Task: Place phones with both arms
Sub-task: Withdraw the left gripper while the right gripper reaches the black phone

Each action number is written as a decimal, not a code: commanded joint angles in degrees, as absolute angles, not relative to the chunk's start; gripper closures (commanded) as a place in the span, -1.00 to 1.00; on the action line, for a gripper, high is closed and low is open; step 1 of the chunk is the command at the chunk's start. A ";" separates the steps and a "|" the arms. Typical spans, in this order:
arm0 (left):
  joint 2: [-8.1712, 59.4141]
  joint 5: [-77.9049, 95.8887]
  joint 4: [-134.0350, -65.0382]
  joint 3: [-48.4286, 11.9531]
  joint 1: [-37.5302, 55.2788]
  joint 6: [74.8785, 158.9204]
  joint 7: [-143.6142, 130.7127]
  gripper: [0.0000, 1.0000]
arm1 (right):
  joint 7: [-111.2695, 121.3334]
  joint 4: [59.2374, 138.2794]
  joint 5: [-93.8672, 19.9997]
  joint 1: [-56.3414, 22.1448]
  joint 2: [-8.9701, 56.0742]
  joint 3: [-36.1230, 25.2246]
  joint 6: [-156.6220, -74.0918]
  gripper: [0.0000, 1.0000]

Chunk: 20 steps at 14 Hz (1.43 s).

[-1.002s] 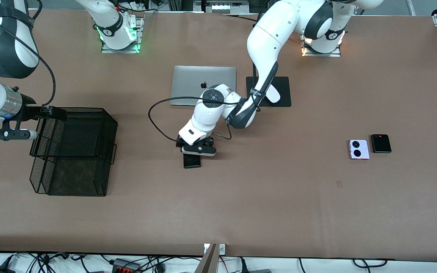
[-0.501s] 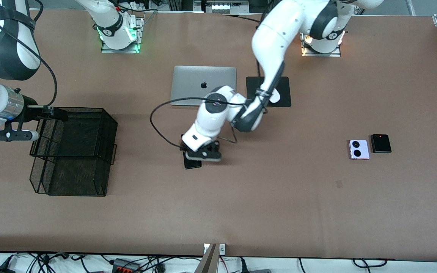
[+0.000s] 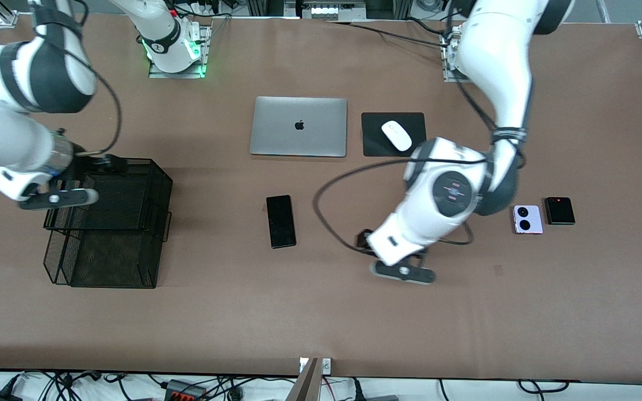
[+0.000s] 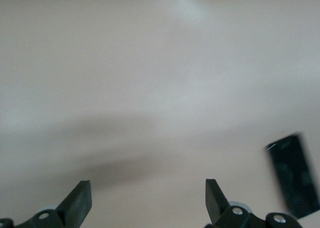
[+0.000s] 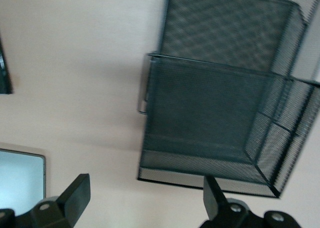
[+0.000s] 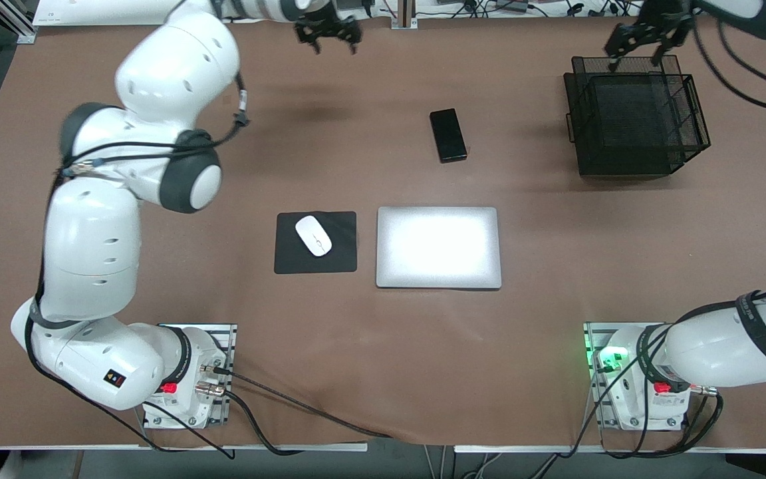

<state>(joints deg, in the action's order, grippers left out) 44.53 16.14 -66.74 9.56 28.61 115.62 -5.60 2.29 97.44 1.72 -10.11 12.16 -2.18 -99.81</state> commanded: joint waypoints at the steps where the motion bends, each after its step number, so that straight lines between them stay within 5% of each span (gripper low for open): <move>1: 33.78 14.87 -85.13 8.53 25.41 120.93 2.36 -1.00 | 2.11 95.90 1.67 -14.93 14.23 -2.55 -101.07 -1.00; 7: 25.93 3.54 -97.90 8.44 18.38 123.13 4.75 -1.00 | 3.08 92.03 -3.51 -21.25 19.76 -1.67 -101.51 -1.00; 14: 26.28 2.90 -101.95 8.53 8.71 123.48 4.48 -1.00 | 3.26 89.38 -3.69 -29.61 29.52 -1.32 -114.59 -1.00; 20: 27.42 2.81 -109.25 8.53 6.25 134.21 5.36 -1.00 | -8.15 84.21 -3.52 -32.78 37.08 -1.32 -116.28 -1.00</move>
<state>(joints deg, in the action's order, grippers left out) 28.29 4.21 -107.27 9.42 7.84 132.58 4.47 -4.32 88.00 -2.54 -31.75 34.03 -0.92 -116.62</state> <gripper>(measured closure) 0.000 0.000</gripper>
